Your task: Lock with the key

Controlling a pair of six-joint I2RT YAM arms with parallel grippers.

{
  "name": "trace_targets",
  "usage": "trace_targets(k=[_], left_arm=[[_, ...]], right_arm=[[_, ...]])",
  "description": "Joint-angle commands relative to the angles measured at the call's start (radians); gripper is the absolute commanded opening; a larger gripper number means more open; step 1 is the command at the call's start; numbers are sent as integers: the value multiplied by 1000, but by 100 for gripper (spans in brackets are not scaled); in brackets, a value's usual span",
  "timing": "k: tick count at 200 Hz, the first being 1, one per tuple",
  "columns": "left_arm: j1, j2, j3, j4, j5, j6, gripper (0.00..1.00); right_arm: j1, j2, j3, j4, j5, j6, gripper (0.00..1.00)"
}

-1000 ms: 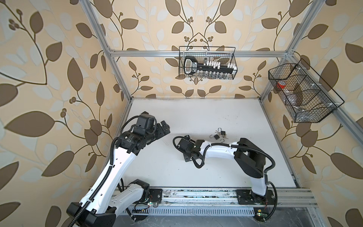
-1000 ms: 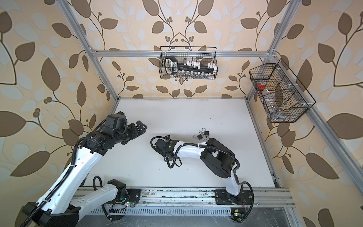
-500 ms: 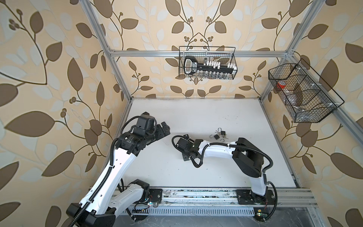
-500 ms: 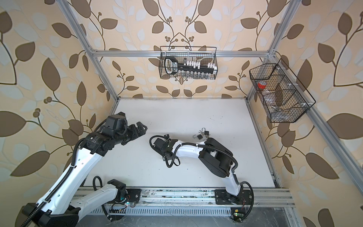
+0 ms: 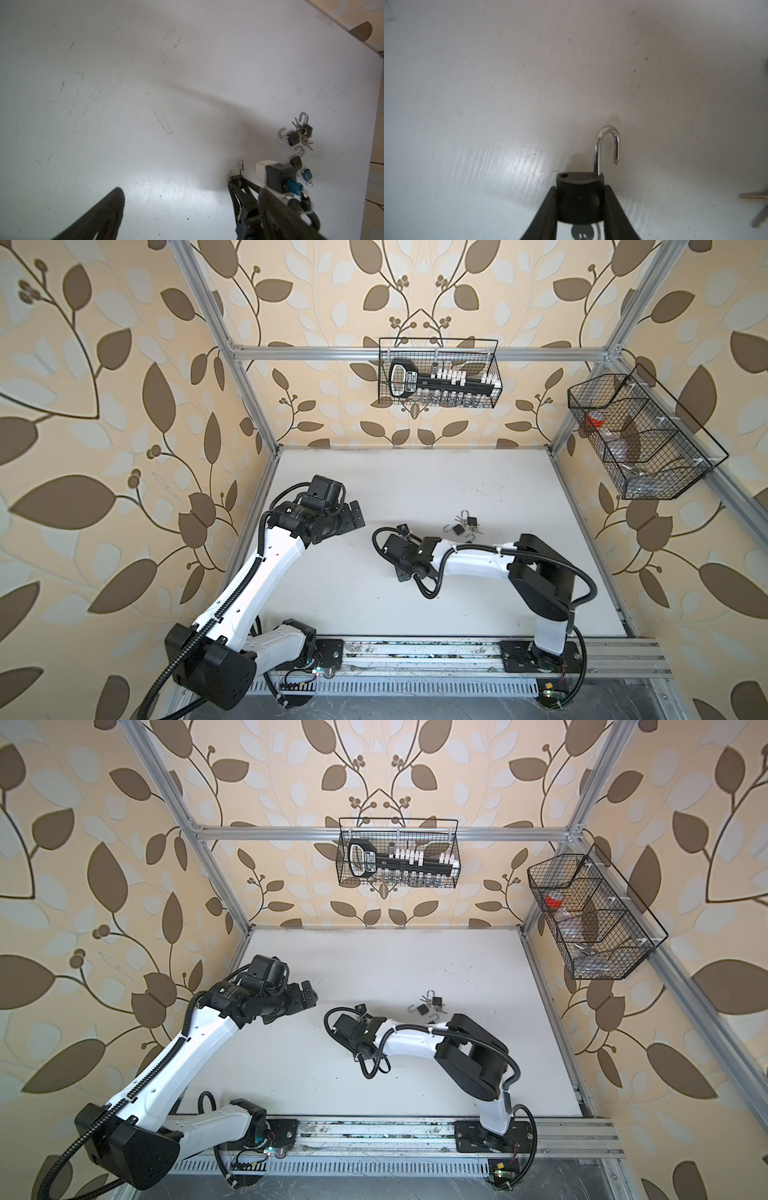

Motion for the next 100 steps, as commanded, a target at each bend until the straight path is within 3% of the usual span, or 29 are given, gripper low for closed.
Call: trace_targets(k=[1,56,70,86,100], left_arm=[[13,-28,36,-15,-44,28,99],[16,-15,66,-21,-66,91,99],[17,-10,86,-52,-118,92,99],[17,-32,68,-5,-103,109,99],[16,-57,30,69,-74,109,99]], right_arm=[[-1,-150,-54,85,45,-23,0],[-5,-437,-210,232,75,-130,0],[-17,-497,-255,298,44,-205,0],[-36,-550,-292,333,11,-251,0],[-84,-592,-286,308,-100,-284,0]])
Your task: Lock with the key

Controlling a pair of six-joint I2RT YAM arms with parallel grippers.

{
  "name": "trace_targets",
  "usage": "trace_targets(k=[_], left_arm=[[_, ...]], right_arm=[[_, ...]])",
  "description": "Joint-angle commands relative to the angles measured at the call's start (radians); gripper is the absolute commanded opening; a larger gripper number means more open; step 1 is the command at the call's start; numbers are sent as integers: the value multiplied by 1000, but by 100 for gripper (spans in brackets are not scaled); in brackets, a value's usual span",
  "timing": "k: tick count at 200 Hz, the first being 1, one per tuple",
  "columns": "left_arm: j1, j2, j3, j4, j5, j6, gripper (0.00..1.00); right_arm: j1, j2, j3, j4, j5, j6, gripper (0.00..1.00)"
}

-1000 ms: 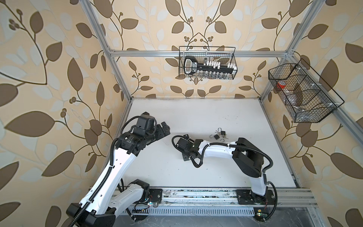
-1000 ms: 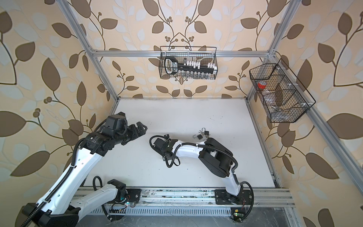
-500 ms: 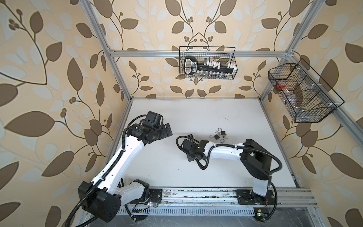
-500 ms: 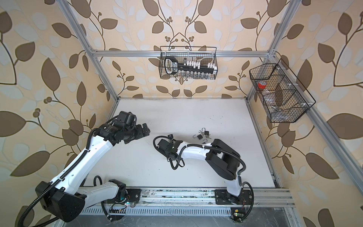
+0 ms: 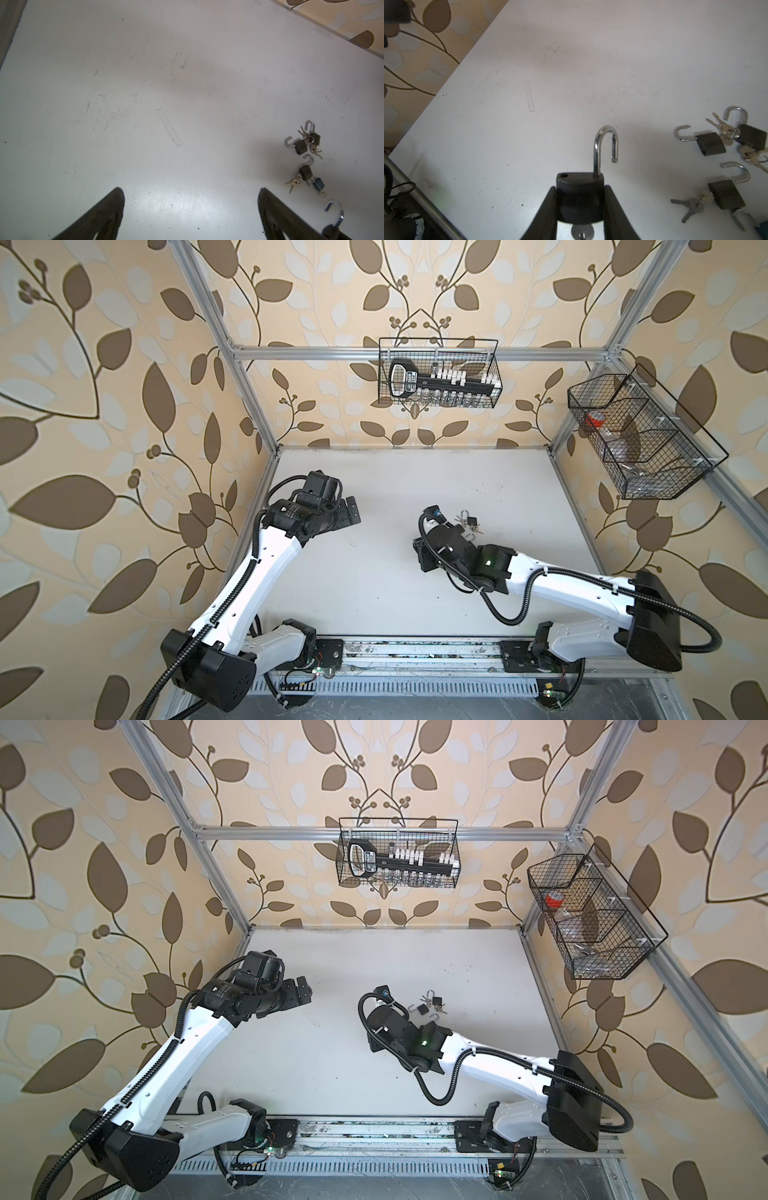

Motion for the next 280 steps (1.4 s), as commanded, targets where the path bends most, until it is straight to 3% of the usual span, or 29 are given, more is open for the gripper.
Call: trace_targets(k=[1,23,73,126,156,183,217,280], left_arm=[[10,-47,-16,80,-7,36,99],[10,-85,-84,197,81,23,99],[10,-188,-192,500,426,78,99],[9,-212,-263,862,822,65,99],[-17,-171,-268,1023,999,12,99],[-102,-146,-228,946,1004,99,98],[-183,-113,-191,881,1024,164,88],[-207,-101,-169,866,1094,179,66]], right_arm=[[-56,-62,-9,47,-121,-105,0],[-74,-127,-7,36,-236,-236,0],[-116,-225,12,0,-394,-479,0],[-353,-234,55,4,-932,-542,0],[-363,-200,96,2,-1071,-536,0],[-364,-185,107,40,-1145,-497,0],[-364,-171,124,49,-1183,-470,0],[-371,-168,137,62,-1219,-432,0]])
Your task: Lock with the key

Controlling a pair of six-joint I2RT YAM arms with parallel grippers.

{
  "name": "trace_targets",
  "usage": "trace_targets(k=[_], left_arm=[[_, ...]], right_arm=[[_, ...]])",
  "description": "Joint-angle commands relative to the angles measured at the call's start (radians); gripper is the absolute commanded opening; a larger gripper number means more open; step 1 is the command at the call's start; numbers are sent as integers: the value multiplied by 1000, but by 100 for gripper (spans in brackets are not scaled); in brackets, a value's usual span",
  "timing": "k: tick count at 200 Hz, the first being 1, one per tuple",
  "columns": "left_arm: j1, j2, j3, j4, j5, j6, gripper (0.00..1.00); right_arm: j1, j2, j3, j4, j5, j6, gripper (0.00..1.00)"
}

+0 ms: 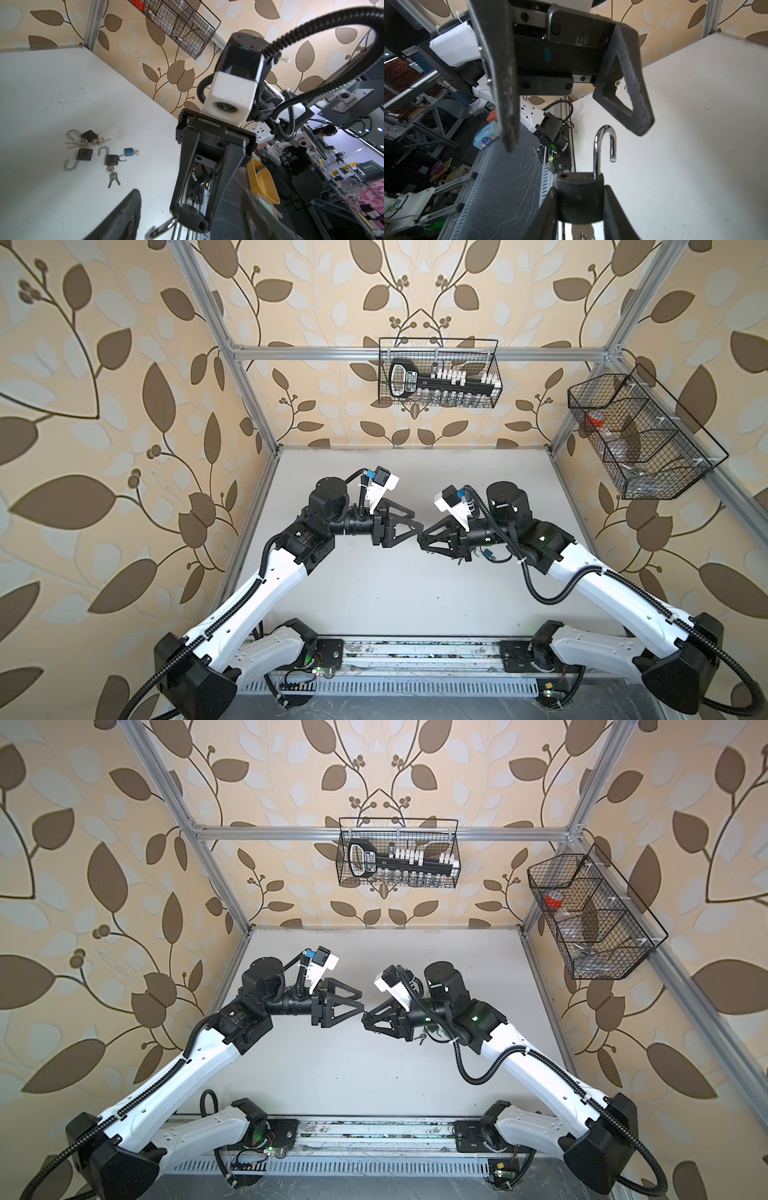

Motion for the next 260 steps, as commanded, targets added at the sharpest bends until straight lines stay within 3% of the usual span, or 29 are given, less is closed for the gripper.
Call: trace_targets(k=[1,69,160,214,236,249,260], left_arm=[[-14,2,57,16,71,35,65],[-17,5,67,-15,70,51,33],[-17,4,76,-56,35,72,23],[-18,2,74,-61,28,68,7],[-19,-5,73,-61,21,63,7],[-19,-10,72,-55,18,58,25],[-19,-12,72,-50,20,53,28]], right_arm=[[-8,1,44,33,-45,21,0],[-38,-20,34,54,-32,48,0],[-39,-36,15,92,-43,60,0],[-38,-37,0,100,-50,69,0],[-38,-34,-2,102,-55,70,0],[-38,-31,-2,100,-56,69,0],[-38,-29,-3,101,-56,69,0]])
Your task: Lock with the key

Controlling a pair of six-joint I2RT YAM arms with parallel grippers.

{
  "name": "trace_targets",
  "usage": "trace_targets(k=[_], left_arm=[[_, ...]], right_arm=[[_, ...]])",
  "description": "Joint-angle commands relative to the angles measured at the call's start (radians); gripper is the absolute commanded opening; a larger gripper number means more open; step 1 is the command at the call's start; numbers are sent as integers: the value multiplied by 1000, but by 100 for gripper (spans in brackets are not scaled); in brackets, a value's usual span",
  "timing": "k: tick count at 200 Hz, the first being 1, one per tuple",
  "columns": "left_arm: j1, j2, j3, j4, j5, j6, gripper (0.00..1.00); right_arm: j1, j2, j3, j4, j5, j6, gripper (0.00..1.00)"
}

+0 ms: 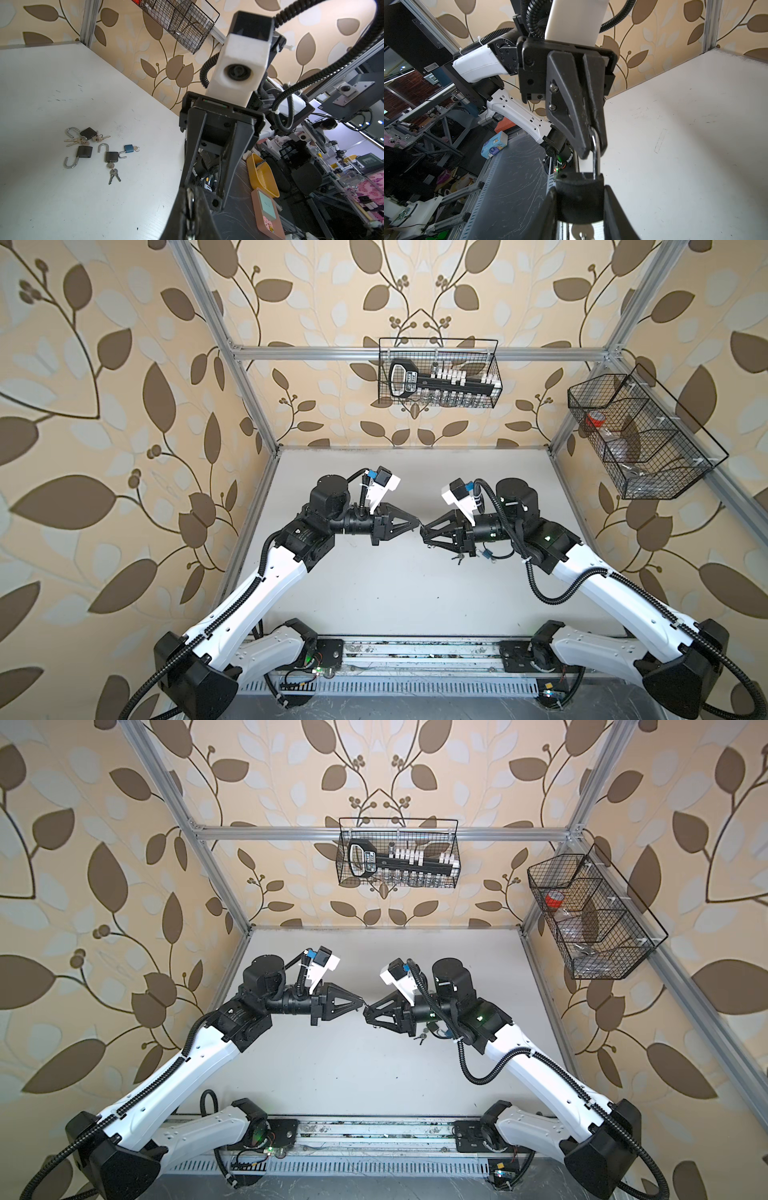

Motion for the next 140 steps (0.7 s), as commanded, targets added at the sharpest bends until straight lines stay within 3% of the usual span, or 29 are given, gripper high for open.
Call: trace_targets(k=[1,103,140], left_arm=[[-12,-23,40,15,16,11,28],[-12,-22,45,9,-25,3,17],[-12,-19,45,5,-25,4,9]], right_arm=[[-4,-8,-4,31,-17,2,0],[-3,4,-22,30,-39,3,0],[-4,3,-23,31,-36,3,0]])
